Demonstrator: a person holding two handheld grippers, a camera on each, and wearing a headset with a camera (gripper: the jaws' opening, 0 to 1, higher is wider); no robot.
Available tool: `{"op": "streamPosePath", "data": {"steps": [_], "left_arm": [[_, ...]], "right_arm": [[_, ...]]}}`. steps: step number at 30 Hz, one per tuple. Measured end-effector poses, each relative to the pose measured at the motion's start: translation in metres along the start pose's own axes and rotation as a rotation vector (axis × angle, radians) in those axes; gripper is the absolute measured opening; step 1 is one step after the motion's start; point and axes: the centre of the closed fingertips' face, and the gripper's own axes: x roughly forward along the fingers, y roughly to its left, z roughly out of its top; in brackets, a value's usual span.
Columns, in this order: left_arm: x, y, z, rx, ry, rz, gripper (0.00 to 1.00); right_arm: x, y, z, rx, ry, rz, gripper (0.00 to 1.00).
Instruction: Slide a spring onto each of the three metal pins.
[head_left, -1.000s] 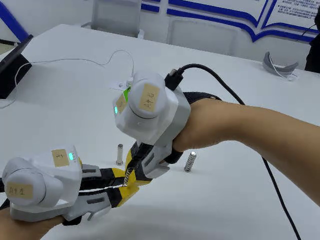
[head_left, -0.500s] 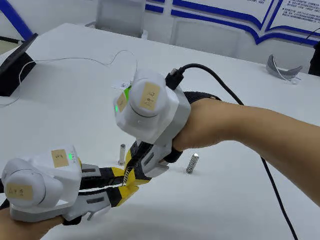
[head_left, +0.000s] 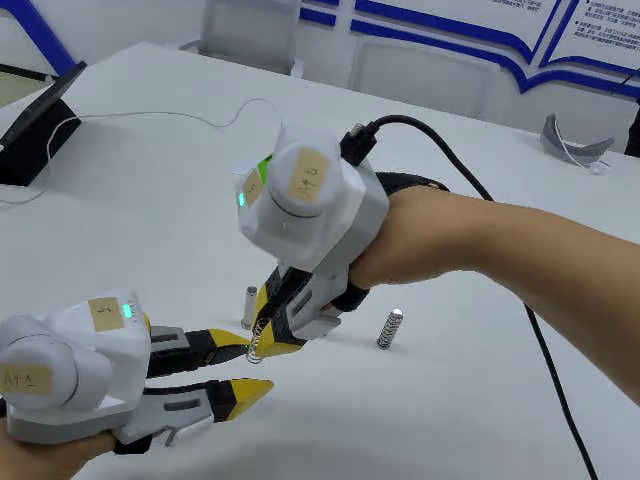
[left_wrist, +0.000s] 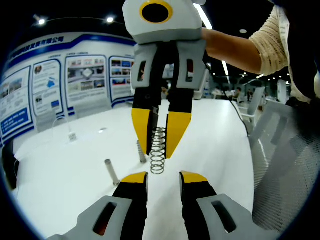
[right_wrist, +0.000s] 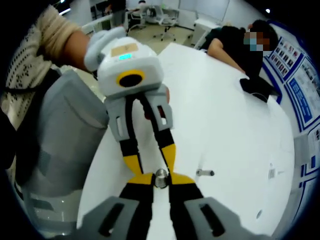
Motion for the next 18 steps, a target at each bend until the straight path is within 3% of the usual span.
{"op": "streamPosePath", "data": {"steps": [18], "left_arm": [[-0.007, 0.004, -0.003, -0.034, -0.003, 0.031, 0.39]], "right_arm": [[-0.011, -0.031, -0.005, 0.048, -0.009, -0.052, 0.12]]}}
